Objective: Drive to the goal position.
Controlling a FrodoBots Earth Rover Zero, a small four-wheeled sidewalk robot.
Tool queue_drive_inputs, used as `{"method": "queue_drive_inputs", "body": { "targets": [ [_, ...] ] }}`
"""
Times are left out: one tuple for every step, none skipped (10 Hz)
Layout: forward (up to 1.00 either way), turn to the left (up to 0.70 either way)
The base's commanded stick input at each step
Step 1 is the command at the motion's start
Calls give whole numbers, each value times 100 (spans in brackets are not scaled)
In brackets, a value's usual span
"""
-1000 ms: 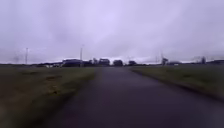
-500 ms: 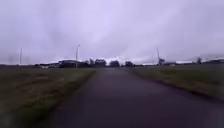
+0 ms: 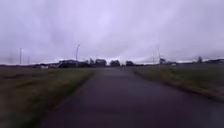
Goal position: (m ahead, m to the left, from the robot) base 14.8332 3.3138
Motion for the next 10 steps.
{"method": "queue_drive_inputs", "body": {
  "targets": [
    [100, 0],
    [100, 0],
    [100, 0],
    [100, 0],
    [100, 13],
    [100, 30],
    [100, 16],
    [100, 8],
    [100, 0],
    [100, 0]
  ]
}}
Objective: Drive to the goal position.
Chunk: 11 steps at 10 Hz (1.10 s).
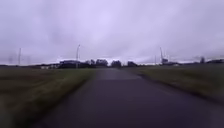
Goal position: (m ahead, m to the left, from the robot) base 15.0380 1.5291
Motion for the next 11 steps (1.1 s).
{"method": "queue_drive_inputs", "body": {
  "targets": [
    [100, 0],
    [100, 0],
    [100, 0],
    [100, 0],
    [100, 0],
    [100, 0],
    [100, 0],
    [100, 0],
    [100, 0],
    [100, 0],
    [100, 0]
  ]
}}
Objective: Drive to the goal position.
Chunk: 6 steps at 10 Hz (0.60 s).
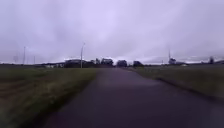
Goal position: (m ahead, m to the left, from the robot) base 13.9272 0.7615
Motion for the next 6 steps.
{"method": "queue_drive_inputs", "body": {
  "targets": [
    [100, 0],
    [100, 0],
    [100, 0],
    [100, 0],
    [100, 0],
    [100, 0]
  ]
}}
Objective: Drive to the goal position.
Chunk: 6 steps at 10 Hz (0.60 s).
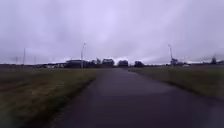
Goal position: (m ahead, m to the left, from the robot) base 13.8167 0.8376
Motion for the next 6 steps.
{"method": "queue_drive_inputs", "body": {
  "targets": [
    [100, 0],
    [100, 0],
    [100, 0],
    [100, 0],
    [100, -20],
    [100, -4]
  ]
}}
